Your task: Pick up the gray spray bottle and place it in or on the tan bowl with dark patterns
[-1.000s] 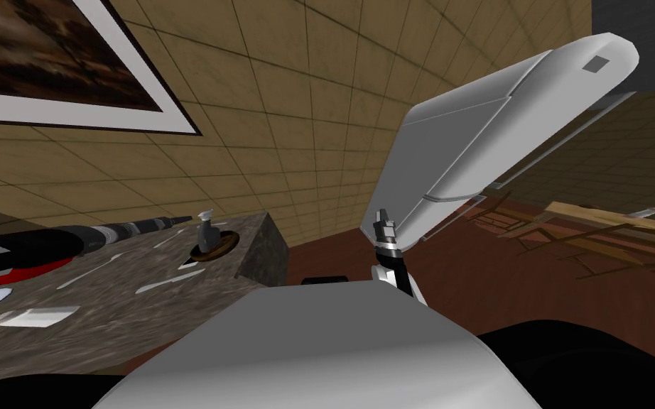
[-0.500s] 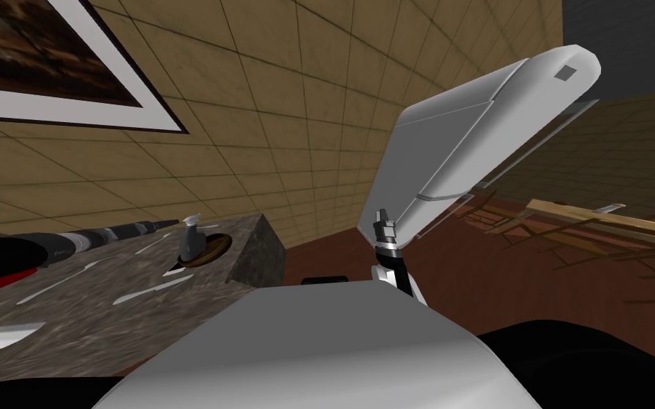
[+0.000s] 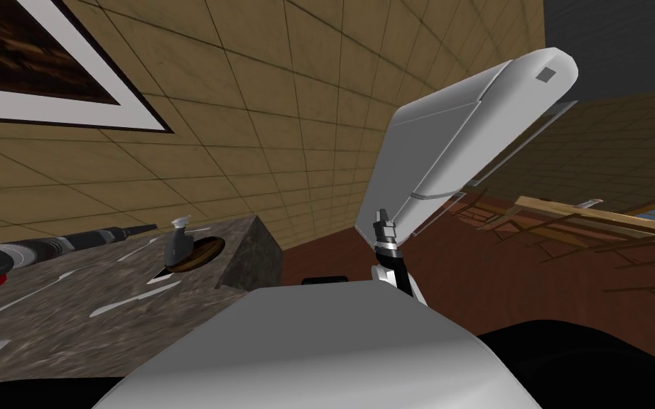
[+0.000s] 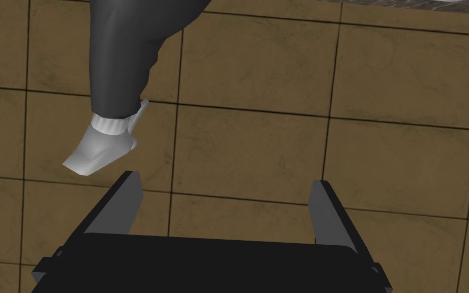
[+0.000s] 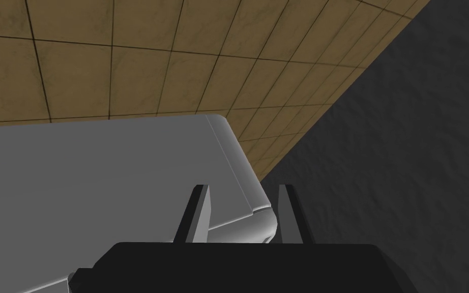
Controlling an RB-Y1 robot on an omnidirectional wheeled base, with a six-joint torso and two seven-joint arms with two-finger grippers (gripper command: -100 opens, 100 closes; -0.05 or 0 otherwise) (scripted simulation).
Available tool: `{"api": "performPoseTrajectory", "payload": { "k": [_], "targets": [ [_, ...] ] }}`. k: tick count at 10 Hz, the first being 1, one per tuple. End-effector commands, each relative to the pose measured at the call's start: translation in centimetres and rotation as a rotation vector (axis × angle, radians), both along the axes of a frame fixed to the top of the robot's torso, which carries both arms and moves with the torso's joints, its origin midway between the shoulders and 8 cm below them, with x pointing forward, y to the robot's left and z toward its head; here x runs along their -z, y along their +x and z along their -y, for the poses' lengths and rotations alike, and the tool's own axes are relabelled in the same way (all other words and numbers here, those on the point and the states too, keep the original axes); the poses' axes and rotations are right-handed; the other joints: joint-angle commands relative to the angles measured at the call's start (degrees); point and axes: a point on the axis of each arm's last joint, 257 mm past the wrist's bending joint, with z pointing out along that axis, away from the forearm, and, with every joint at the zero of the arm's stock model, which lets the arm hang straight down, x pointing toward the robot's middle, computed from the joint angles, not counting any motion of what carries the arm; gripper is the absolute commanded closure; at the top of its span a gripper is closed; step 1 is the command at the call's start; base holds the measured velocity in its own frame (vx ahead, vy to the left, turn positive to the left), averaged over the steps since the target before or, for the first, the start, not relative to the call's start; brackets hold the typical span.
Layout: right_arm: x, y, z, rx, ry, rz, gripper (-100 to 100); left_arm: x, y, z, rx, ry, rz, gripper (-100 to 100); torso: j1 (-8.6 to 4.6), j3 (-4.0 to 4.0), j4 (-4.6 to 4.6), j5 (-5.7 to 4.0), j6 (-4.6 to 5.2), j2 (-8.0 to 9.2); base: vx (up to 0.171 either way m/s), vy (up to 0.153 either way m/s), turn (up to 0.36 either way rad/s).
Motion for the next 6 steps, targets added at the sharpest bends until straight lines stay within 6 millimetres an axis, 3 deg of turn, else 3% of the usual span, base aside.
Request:
{"api": "performPoseTrajectory", "payload": {
  "k": [1, 3, 5, 6],
  "targets": [
    [0.0, 0.0, 0.0, 0.000, 0.000, 0.000, 0, 0.7, -1.5, -0.4, -0.006, -0.017, -0.014, -100, 0.00, 0.00, 0.00, 0.00, 0.00, 0.00, 0.021, -0.069, -0.197],
    [0.0, 0.0, 0.0, 0.000, 0.000, 0.000, 0, 0.0, -2.8, -1.1, -0.010, -0.014, -0.014, -100, -0.28, -0.04, -0.02, -0.06, 0.02, -0.06, 0.013, -0.076, -0.055],
    [0.0, 0.0, 0.0, 0.000, 0.000, 0.000, 0, -1.0, -4.3, -2.1, -0.030, -0.001, -0.012, -100, -0.05, 0.02, 0.01, -0.02, -0.01, 0.03, 0.000, -0.008, 0.010],
    [0.0, 0.0, 0.0, 0.000, 0.000, 0.000, 0, -0.8, -3.7, -1.8, -0.025, -0.004, -0.013, -100, 0.04, 0.03, 0.01, 0.01, 0.00, 0.05, 0.000, 0.000, 0.000]
  ]
}}
